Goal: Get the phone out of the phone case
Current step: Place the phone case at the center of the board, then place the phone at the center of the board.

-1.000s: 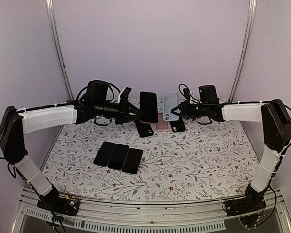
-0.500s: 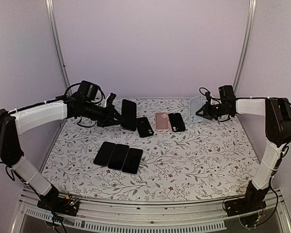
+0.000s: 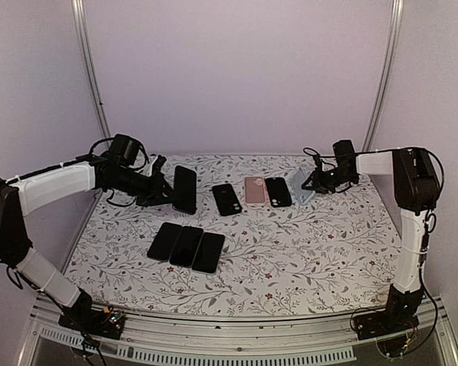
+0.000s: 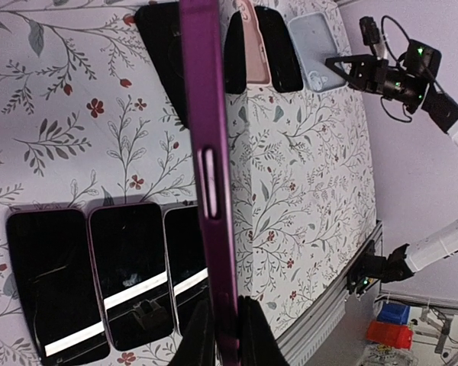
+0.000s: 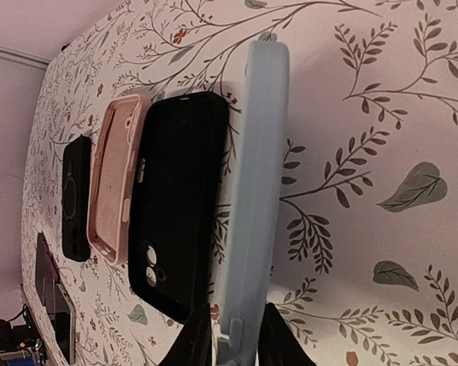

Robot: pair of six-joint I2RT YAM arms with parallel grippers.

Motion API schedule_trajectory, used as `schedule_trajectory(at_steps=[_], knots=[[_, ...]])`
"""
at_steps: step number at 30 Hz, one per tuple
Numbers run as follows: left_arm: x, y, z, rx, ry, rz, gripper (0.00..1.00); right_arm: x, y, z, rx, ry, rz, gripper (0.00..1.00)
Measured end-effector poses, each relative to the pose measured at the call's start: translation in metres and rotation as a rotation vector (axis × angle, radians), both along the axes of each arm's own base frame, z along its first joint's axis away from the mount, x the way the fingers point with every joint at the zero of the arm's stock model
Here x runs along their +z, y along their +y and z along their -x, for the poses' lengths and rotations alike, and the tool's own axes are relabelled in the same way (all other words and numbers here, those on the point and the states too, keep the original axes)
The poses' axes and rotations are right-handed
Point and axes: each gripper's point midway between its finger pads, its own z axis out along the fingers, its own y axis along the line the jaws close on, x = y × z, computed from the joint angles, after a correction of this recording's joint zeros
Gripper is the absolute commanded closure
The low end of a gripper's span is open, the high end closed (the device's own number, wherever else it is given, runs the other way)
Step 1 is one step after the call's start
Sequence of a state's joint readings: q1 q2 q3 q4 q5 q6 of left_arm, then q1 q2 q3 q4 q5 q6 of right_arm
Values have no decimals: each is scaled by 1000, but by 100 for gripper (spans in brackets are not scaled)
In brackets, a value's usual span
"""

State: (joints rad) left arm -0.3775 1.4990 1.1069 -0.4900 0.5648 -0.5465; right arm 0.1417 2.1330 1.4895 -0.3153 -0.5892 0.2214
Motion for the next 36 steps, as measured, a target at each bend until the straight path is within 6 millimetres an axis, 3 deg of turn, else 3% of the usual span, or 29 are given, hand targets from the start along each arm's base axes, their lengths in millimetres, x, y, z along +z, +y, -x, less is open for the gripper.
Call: schedule_trajectory(at_steps=[7,13,16,21,29,36], knots=[[0,-6,6,-39,8,19,100,-24,1,-4,23,44,16,64],[-16,-26,18,-104,57,16,100,-34,-4,-2,11,66,49,42],[-23,-39,27,-146,81,12,100,-32,-8,-7,-7,48,75,27],[-28,-65,40,-210,104,24,100,-28,-21,-13,-63,16,167,14],[-36,-97,62,-263,135,28,100,-27,-44,1,-150,8,318,4],[-49,-123,82,-282,164,26,100,10,-48,11,-197,-71,339,1]])
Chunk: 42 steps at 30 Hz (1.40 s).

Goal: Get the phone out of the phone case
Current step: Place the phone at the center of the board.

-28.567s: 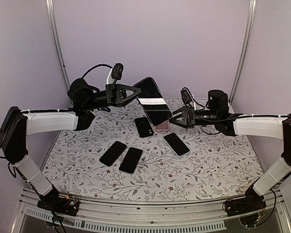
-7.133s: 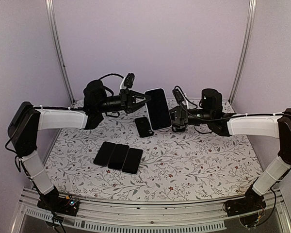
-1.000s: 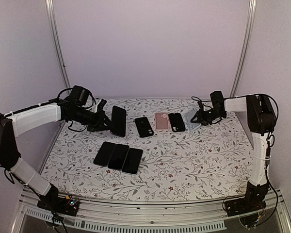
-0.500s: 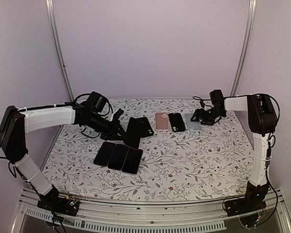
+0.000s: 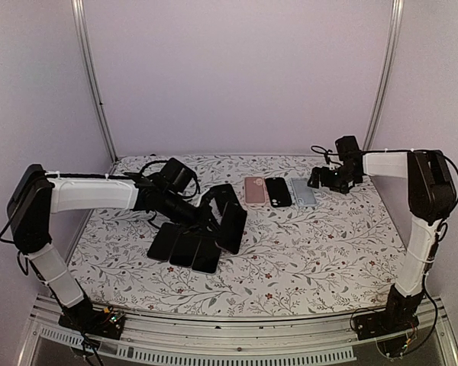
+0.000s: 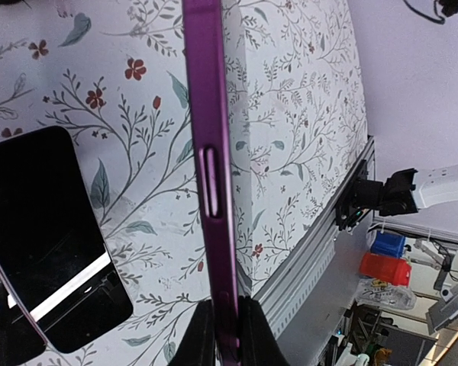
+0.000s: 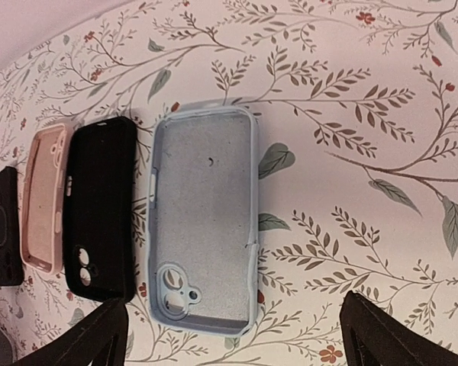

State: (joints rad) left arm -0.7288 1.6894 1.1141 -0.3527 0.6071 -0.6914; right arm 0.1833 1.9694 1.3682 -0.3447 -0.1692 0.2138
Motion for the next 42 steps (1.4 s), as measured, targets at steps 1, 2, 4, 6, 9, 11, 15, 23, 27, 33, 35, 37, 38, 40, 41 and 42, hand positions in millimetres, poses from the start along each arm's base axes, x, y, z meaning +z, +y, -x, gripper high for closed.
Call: schedule_trajectory(at_steps=[1,2,4,6,9,11,15,23,27,33,35,37,38,40,41,42], knots=[[-3,-3,3,-2,7,-4,100,8,1,0,-1,-20,-4,1],[-8,-6,6,-3,13,-11,100,16,3,1,0,-40,-8,1],[-15,-11,11,-4,28,-18,100,31,8,2,8,-75,-16,1],[-22,-14,15,-3,47,-26,100,45,14,5,20,-110,-28,1],[-31,-19,17,5,60,-37,100,62,26,12,42,-152,-54,1],[-37,-21,18,12,68,-44,100,71,32,18,53,-173,-78,1],[-44,-26,21,17,81,-50,100,92,42,32,73,-215,-131,1],[-62,-32,28,10,107,-72,97,133,59,49,111,-302,-221,1],[-64,-32,28,15,110,-71,89,140,65,53,127,-317,-243,1],[-70,-29,30,26,112,-83,80,136,72,57,143,-303,-252,1],[-70,-29,29,27,107,-83,79,137,74,59,149,-303,-255,1],[-70,-29,28,28,101,-84,78,138,76,60,152,-303,-258,1],[-70,-29,28,28,99,-84,78,138,77,60,153,-303,-259,1],[-70,-29,27,29,95,-84,78,138,78,61,155,-302,-259,1],[-70,-30,27,30,93,-84,77,138,78,61,156,-301,-259,1],[-70,-30,27,30,92,-84,77,138,79,61,157,-301,-260,1]])
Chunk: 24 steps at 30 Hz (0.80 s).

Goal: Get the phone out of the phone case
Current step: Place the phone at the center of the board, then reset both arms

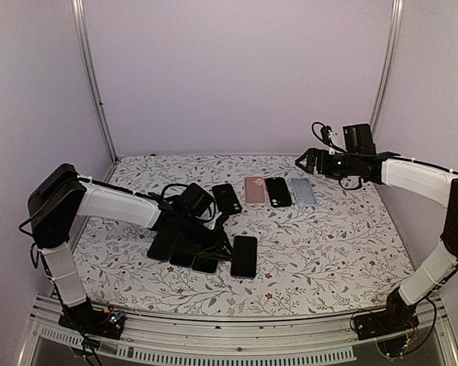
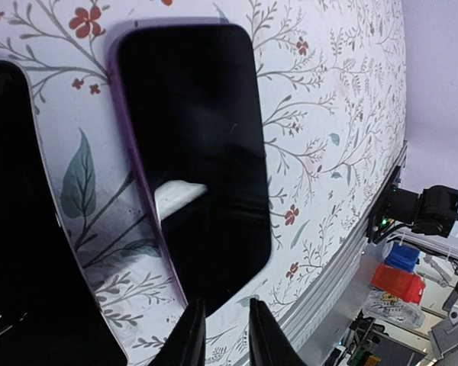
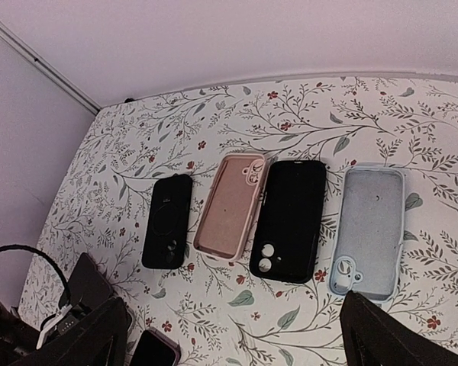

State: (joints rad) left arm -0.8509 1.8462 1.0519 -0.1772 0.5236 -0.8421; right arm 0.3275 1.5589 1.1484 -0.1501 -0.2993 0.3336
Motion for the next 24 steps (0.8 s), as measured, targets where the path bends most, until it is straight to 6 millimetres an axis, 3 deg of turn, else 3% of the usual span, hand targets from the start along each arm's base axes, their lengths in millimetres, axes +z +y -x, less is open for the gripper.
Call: schedule_trajectory(at_steps=[9,13,20,24], knots=[[-2,5,-4,8,-29,-36,74,-7,8,7,21,16,5,1],[9,5,-10,9,-77,-37,68,-15,11,12,31,35,12,1],[61,0,-39,32,-247,11,41,-17,7,16,19,36,22,1],[90,7,-56,58,-360,28,23,-5,3,18,4,7,22,1]])
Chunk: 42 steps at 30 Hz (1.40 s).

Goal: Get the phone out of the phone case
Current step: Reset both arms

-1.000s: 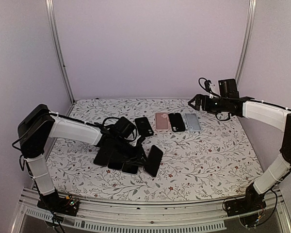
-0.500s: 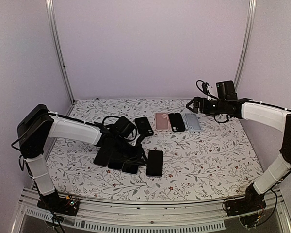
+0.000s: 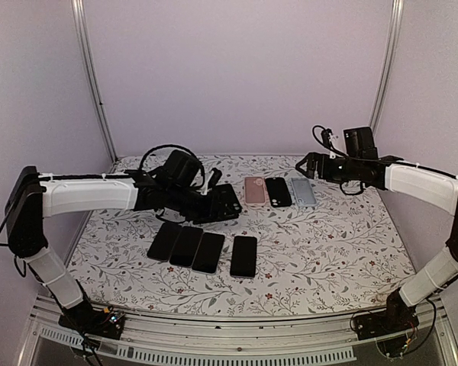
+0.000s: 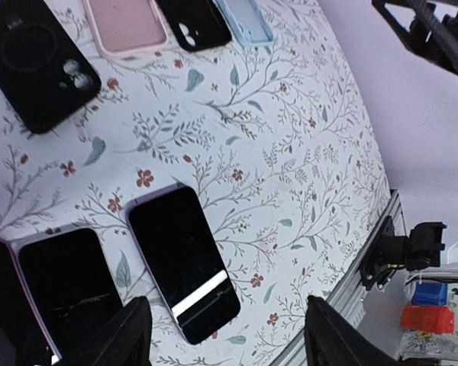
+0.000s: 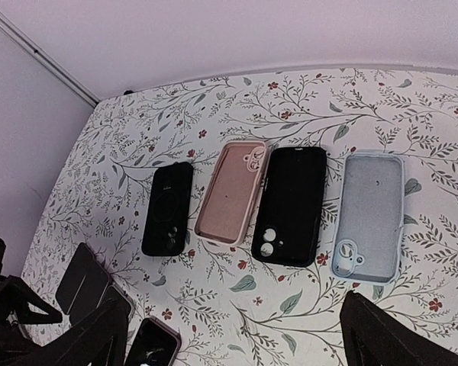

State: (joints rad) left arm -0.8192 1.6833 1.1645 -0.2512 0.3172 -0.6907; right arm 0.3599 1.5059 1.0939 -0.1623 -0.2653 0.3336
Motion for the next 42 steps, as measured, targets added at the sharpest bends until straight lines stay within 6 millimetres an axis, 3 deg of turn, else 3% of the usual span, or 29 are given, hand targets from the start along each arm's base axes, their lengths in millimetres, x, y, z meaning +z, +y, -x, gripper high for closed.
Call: schedule_trajectory(at_steps=[2,3,10,17,24,33,38,42], knots=[[14,8,-11,27,-51,8,3,7,-2,1,-9,-17,-1,1],[19,13,-16,34,-76,8,1,10,-5,2,-19,-28,2,1],[71,54,-58,170,-257,35,1,47,-22,10,-87,-127,6,1],[122,96,-80,285,-439,44,1,75,-51,23,-213,-227,24,1],[139,139,-95,425,-523,-10,1,88,-82,33,-343,-318,62,1],[148,178,-96,534,-609,-75,1,62,-108,55,-408,-449,132,1],[138,208,-94,610,-667,-150,0,54,-124,50,-442,-493,184,1],[131,237,-87,664,-765,-192,1,24,-156,44,-522,-480,226,1]])
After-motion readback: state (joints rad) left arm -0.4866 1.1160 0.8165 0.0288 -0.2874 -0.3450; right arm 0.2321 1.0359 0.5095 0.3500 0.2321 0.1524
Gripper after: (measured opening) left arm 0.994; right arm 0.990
